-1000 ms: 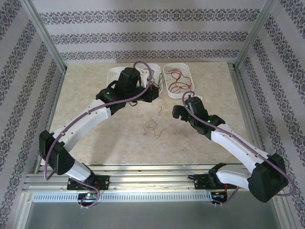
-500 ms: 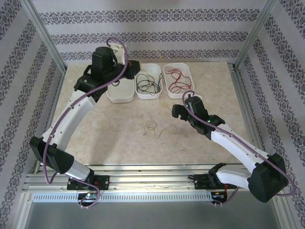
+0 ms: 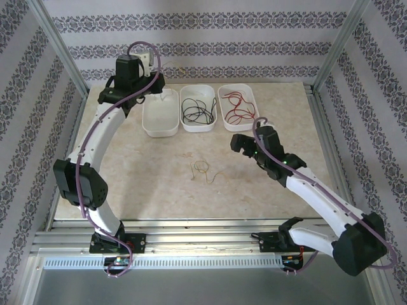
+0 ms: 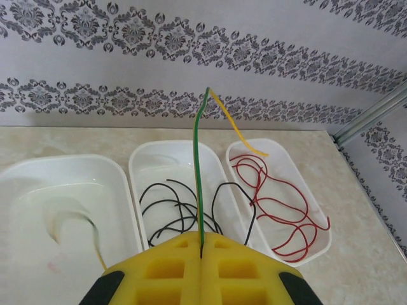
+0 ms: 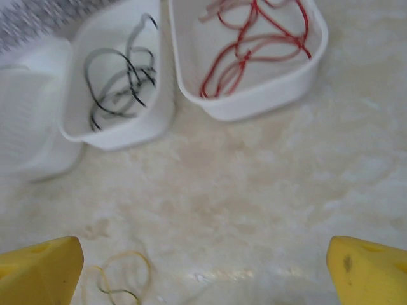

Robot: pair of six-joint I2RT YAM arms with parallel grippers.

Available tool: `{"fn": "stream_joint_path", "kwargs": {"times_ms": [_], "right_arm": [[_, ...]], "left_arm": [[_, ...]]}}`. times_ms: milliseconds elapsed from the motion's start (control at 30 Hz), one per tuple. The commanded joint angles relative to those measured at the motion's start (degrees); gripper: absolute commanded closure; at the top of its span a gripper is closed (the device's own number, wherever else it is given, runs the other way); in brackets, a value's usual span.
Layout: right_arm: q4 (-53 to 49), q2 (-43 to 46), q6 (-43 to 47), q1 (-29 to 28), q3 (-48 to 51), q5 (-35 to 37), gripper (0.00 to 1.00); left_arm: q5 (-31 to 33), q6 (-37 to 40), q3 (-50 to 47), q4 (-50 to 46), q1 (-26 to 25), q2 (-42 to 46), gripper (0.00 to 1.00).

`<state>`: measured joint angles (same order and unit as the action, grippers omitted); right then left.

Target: Untangle the cables

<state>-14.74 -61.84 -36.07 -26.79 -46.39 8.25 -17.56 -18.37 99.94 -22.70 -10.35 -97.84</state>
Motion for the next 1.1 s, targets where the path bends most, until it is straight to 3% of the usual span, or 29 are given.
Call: {"fn": "stream_joint_path", "kwargs": {"times_ms": [0,367,700,1067], "right_arm": [[6.4,3.7,-1.0,0.4,-1.2,-2.4,0.02],[-1.4,6.8,0.2,0.7,-2.3,2.2,0.02],[-1.7,5.5,-0.8,1.4,-1.5,0.7,0.02],[-2.0,2.9,-1.3,1.3,-1.7,-1.4,0.02]], "left_arm": [[-2.2,1.1,-0.9,2.3,0.1,2.3,1.00],[3.0,4.0,1.7,2.7,2.7,-0.8,1.00],[4.5,4.4,5.7,1.9,3.9,-6.7,1.00],[6.7,4.2,3.3,0.7,4.9,-12.0,1.00]]}}
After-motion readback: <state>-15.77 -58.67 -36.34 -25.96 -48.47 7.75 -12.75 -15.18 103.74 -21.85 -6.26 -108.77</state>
